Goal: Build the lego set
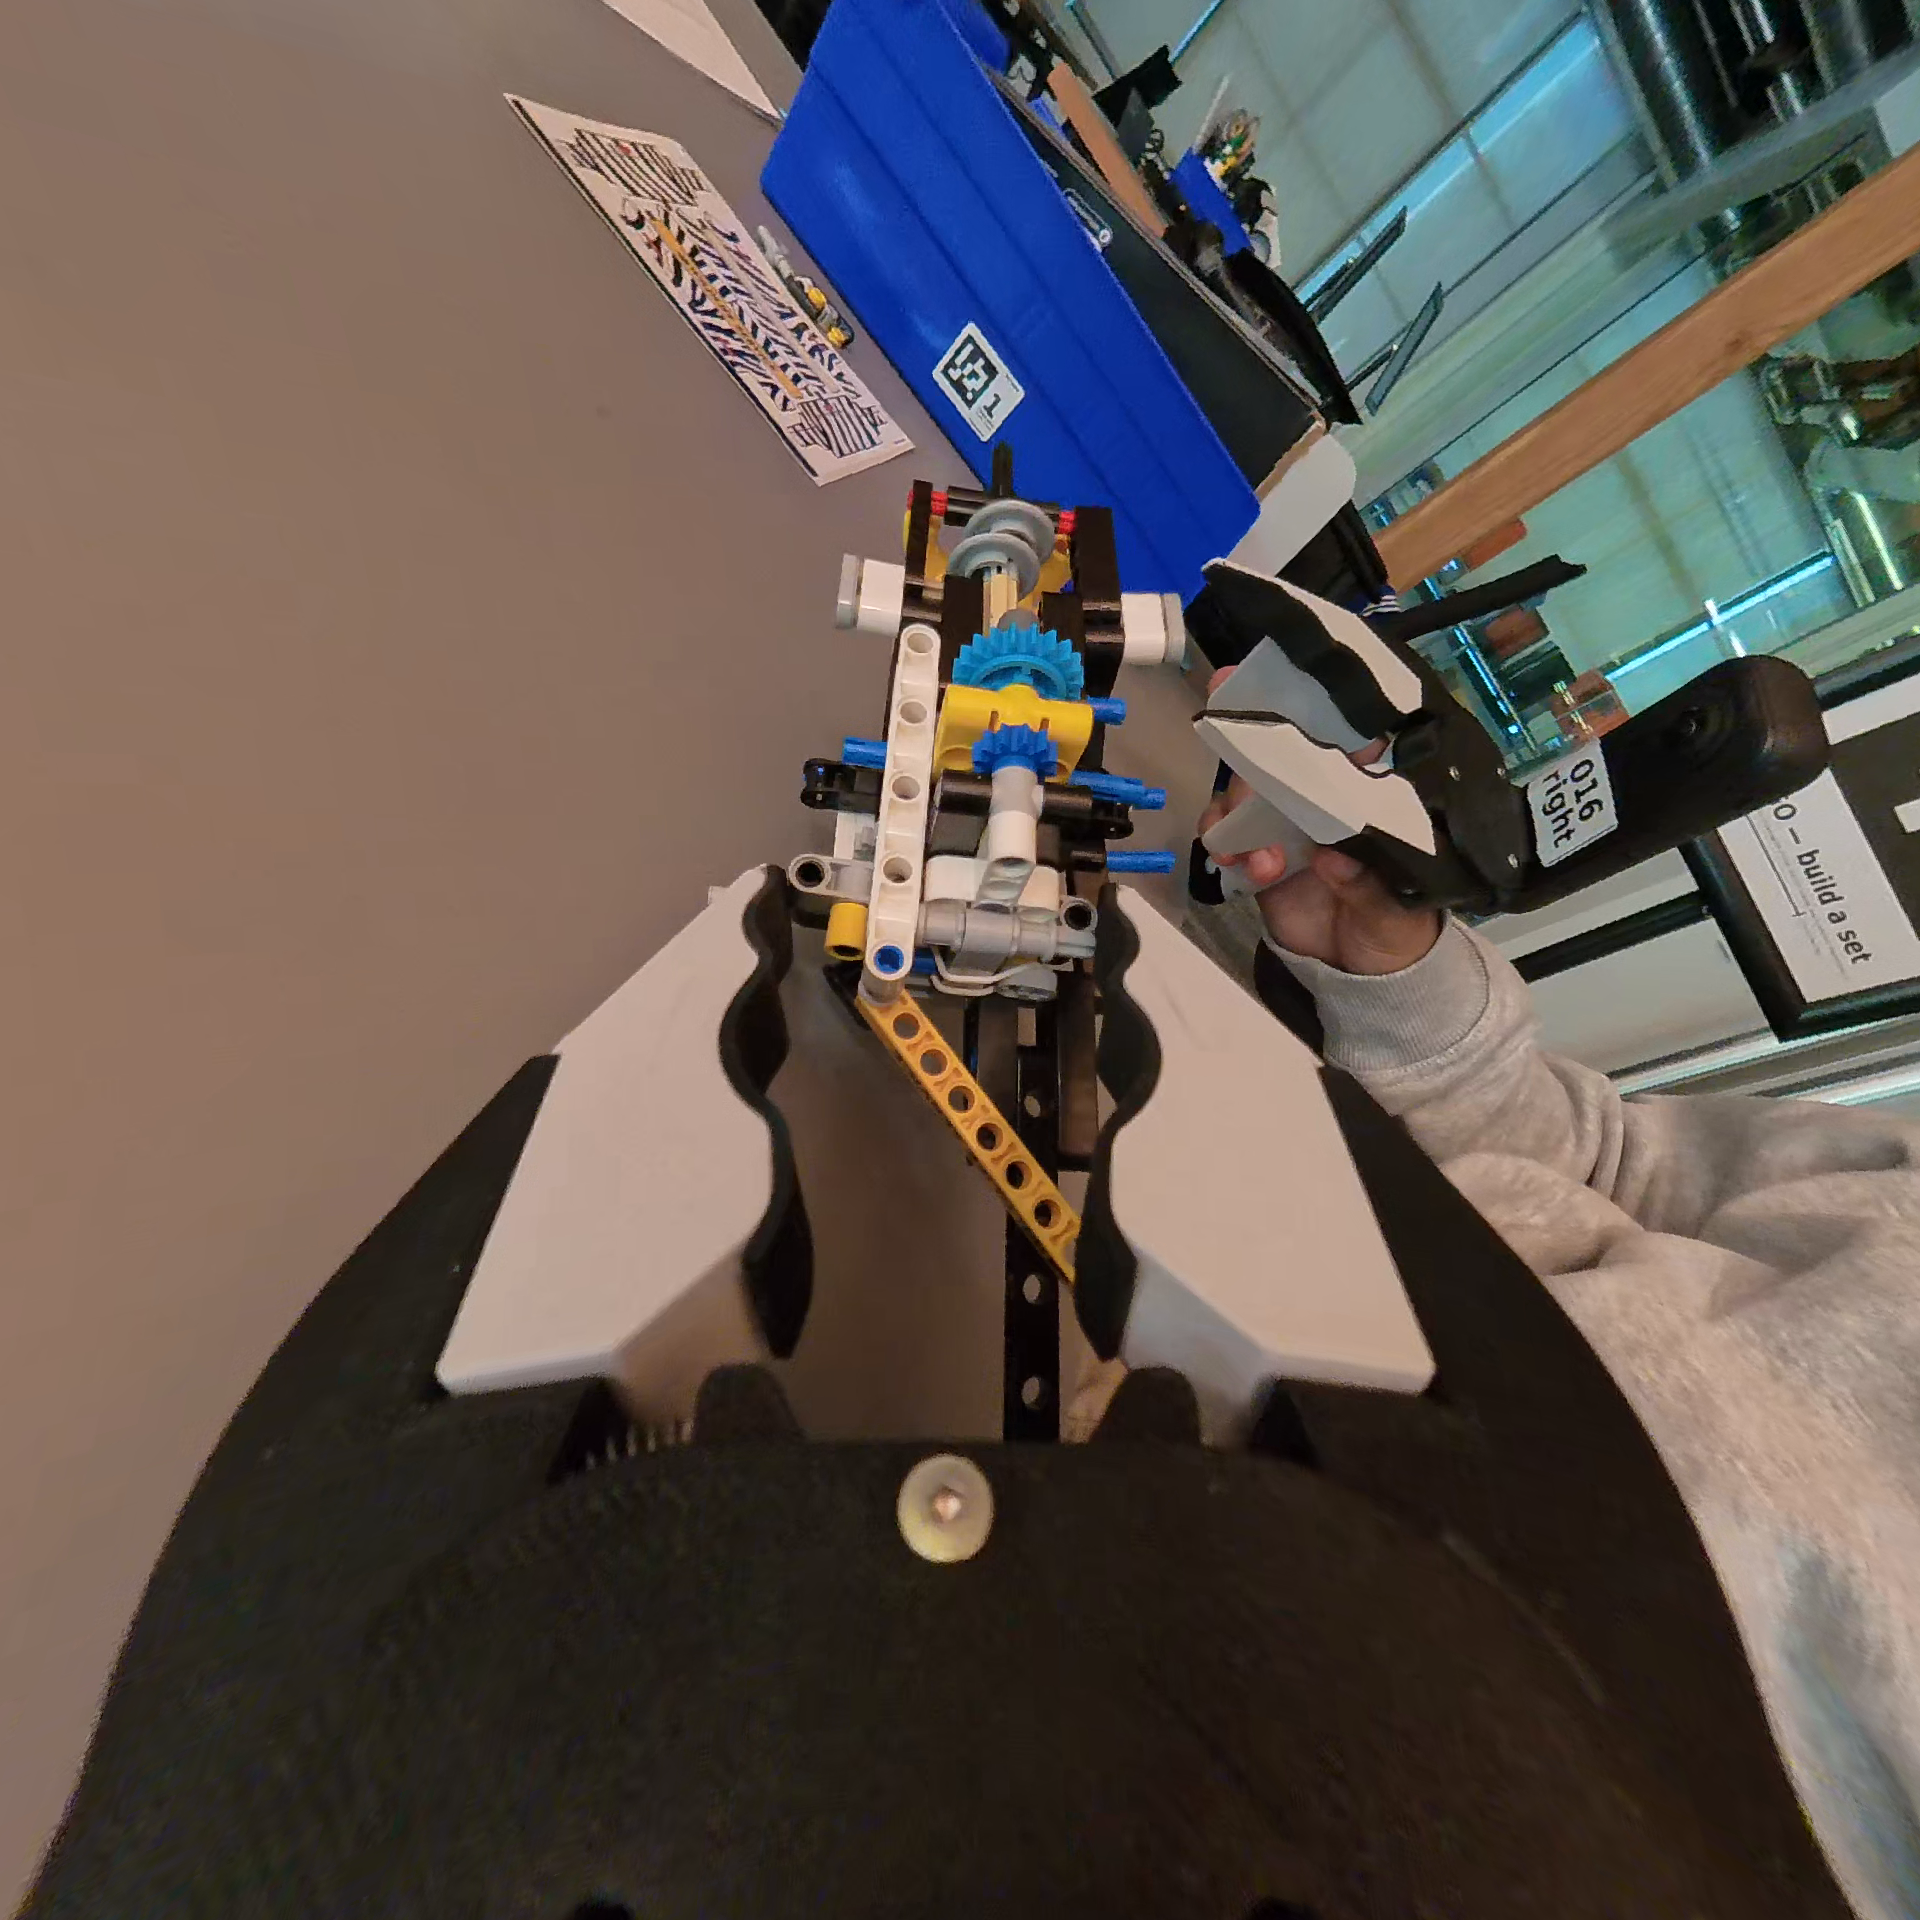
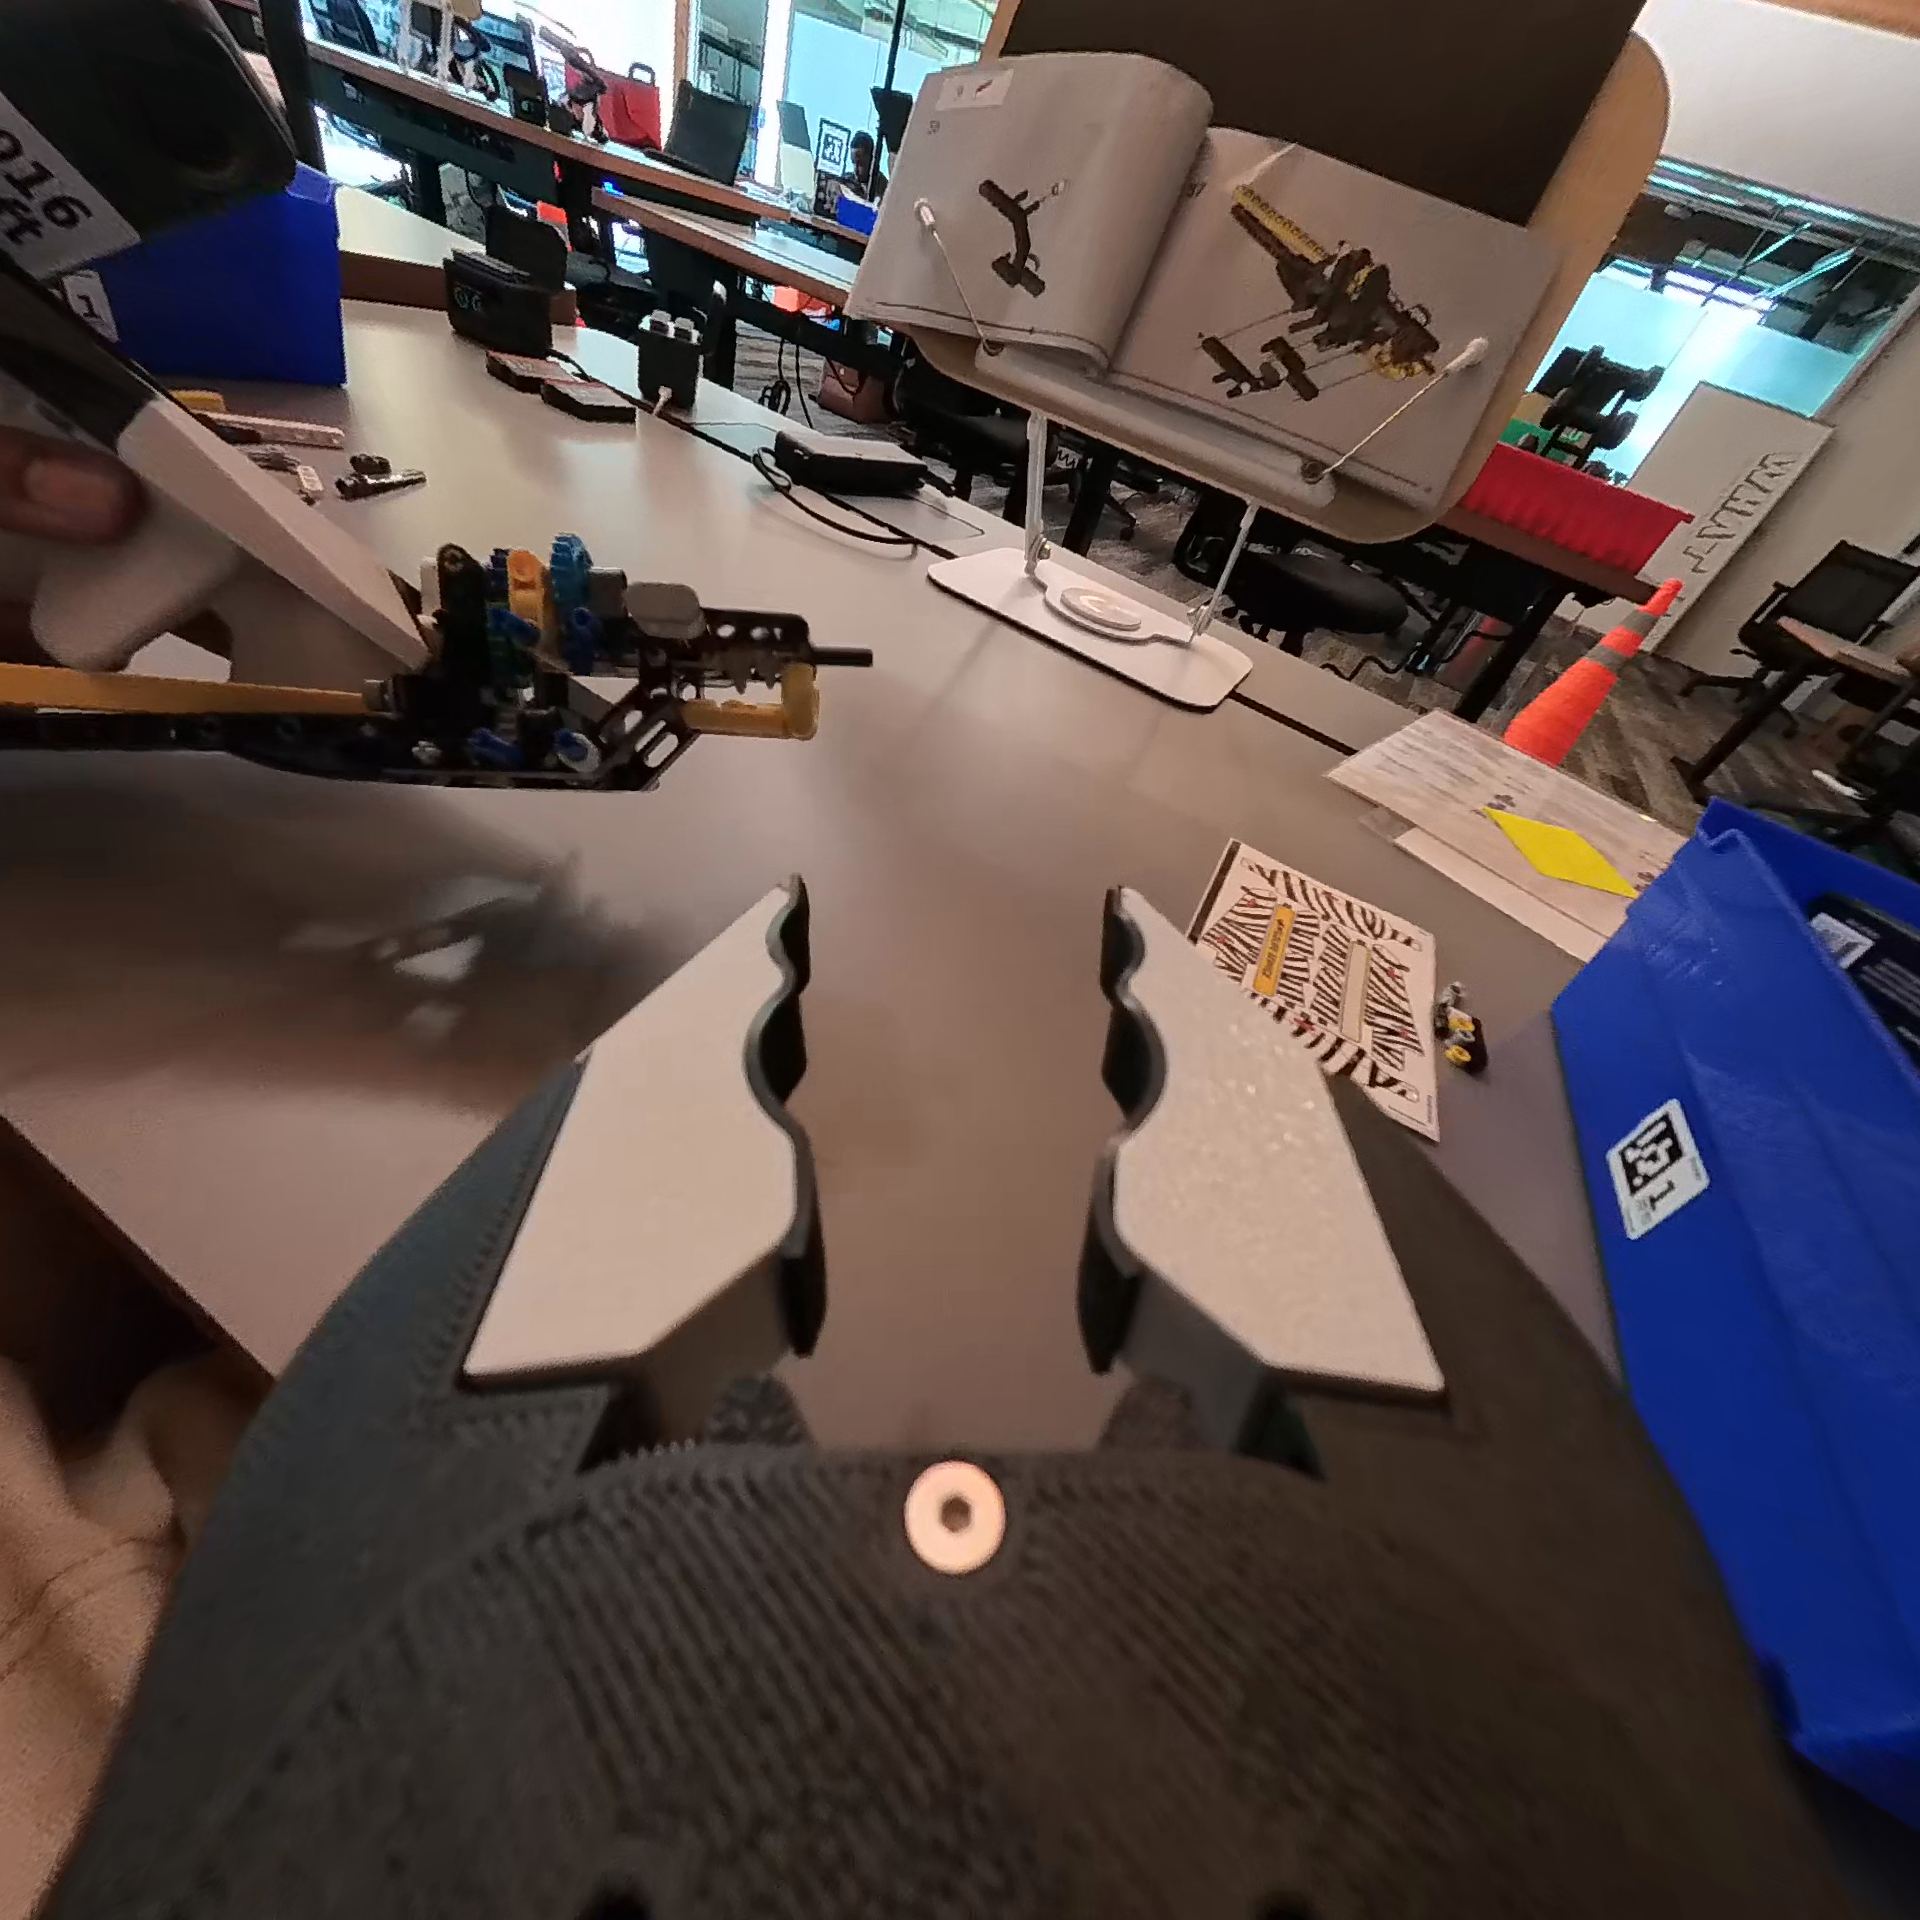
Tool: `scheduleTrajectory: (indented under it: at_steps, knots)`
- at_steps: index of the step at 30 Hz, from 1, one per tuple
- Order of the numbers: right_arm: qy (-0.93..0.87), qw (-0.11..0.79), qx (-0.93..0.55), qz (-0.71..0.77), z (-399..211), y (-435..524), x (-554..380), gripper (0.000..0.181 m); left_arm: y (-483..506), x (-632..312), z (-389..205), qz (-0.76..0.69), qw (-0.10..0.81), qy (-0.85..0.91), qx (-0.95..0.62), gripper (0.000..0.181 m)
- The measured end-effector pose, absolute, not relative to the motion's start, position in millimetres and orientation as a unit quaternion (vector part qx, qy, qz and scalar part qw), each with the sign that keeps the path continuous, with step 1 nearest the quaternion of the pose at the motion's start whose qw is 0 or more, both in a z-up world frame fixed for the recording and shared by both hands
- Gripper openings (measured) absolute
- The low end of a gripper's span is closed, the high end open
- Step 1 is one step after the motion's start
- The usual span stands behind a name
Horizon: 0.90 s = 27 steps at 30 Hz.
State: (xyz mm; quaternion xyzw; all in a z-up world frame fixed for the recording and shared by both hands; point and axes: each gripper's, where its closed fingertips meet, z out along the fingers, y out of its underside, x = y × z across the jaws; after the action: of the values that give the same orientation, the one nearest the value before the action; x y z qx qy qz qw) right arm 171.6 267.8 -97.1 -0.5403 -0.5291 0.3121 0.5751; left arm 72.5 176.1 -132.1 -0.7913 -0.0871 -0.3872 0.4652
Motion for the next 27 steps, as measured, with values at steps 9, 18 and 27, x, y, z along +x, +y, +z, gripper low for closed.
scheduleTrajectory:
  at_steps: [9, 18, 27]
  knots:
    - [-0.529, 0.576, -0.539, 0.312, -97, 268, 171, 0.055, 173, 77, -131, -0.402, 0.462, -0.074, -0.787, 0.057]
    - [-0.53, 0.571, -0.543, 0.312, -99, 270, 171, 0.055, 165, 75, -145, -0.265, 0.458, 0.071, -0.846, 0.057]
    - [-0.534, 0.568, -0.544, 0.311, -102, 269, 170, 0.056, 157, 77, -167, -0.19, 0.419, 0.17, -0.871, 0.058]
